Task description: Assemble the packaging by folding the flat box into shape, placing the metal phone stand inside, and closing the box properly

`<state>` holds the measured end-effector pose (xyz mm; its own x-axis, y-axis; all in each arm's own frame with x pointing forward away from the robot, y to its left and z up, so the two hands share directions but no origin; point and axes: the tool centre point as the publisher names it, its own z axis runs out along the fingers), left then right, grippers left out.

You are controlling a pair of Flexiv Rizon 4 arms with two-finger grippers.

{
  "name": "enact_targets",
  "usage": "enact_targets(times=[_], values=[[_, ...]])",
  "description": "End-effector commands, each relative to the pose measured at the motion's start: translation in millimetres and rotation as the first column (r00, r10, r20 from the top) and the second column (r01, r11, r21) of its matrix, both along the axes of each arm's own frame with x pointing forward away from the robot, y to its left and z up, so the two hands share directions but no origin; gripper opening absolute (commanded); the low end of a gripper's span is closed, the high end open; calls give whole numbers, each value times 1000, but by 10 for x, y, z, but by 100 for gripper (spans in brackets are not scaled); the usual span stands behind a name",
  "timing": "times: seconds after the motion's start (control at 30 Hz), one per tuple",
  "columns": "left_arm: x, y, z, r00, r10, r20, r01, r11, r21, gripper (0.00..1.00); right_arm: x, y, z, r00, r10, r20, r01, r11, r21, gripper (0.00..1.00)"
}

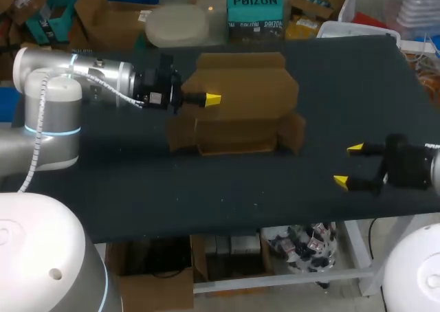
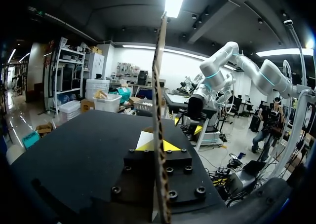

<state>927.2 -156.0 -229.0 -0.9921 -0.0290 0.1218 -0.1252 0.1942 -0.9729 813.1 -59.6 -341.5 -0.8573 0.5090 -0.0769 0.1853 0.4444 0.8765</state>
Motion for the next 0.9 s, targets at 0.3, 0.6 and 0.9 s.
enact_targets(times=[0.3, 0.6, 0.9], values=[[3, 28, -37, 1000, -6, 5, 6, 1000, -6, 0, 8, 27, 2, 1000, 0, 0, 0, 1000, 0, 100], [3, 28, -37, 1000, -6, 5, 6, 1000, -6, 0, 141, 126, 13, 1000, -10, 20, 9, 1000, 25, 100], [3, 28, -37, 1000, -6, 5, 6, 1000, -6, 0, 457, 336, -71, 1000, -20, 23, 19, 999, 43, 100]])
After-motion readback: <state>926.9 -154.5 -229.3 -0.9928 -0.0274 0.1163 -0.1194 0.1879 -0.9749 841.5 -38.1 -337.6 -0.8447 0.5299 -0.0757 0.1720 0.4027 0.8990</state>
